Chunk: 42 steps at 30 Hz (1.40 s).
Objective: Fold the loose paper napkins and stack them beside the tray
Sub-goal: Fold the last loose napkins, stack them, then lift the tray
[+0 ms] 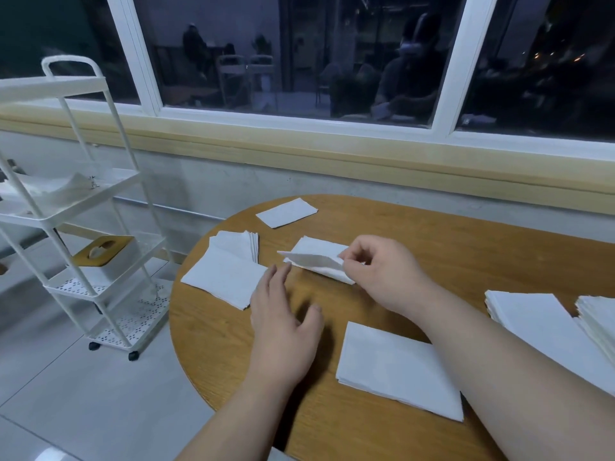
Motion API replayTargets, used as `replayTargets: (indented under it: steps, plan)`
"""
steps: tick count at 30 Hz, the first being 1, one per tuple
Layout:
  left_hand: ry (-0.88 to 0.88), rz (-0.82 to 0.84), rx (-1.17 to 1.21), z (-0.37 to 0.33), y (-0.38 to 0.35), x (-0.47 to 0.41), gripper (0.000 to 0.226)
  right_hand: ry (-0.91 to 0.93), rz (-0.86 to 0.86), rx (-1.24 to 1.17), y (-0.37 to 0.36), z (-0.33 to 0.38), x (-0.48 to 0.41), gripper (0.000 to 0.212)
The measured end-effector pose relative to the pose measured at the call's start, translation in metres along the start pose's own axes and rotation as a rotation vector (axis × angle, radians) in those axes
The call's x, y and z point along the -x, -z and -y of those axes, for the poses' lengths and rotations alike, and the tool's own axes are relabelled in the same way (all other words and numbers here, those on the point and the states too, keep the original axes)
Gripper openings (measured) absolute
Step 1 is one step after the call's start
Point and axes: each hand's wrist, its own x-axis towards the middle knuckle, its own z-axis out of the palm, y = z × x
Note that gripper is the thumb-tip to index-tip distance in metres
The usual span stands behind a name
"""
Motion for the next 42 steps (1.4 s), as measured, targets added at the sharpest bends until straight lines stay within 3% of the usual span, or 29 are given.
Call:
replayTargets:
  steps: [3, 8, 11, 14, 18, 31, 42]
  plan:
    - [-0.055, 0.072, 0.082, -0.002, 0.002, 0.002, 0.083, -0.023, 0.066, -0.163, 0.022, 0.006, 0.031, 0.016]
    - [-0.017, 0.269, 0.32, -0.014, 0.012, 0.011, 0.076, -0.105, 0.163, -0.402, 0.048, 0.005, 0.069, 0.021]
    - [-0.036, 0.33, 0.309, -0.021, 0.013, 0.022, 0.069, -0.21, 0.108, -0.574, 0.055, -0.005, 0.089, 0.021]
    - [-0.012, 0.46, 0.384, -0.03, 0.01, 0.033, 0.071, -0.289, 0.036, -0.618, 0.057, -0.011, 0.113, 0.006]
    - [0.019, 0.436, 0.339, -0.04, 0.001, 0.04, 0.076, -0.286, -0.072, -0.383, 0.052, -0.023, 0.135, 0.036]
    - [-0.132, 0.406, 0.001, -0.035, -0.001, 0.036, 0.025, -0.271, -0.173, 0.009, 0.041, -0.06, 0.126, 0.037]
    - [-0.186, 0.337, -0.258, -0.026, -0.016, 0.032, 0.013, -0.169, -0.167, 0.288, 0.022, -0.081, 0.126, 0.036]
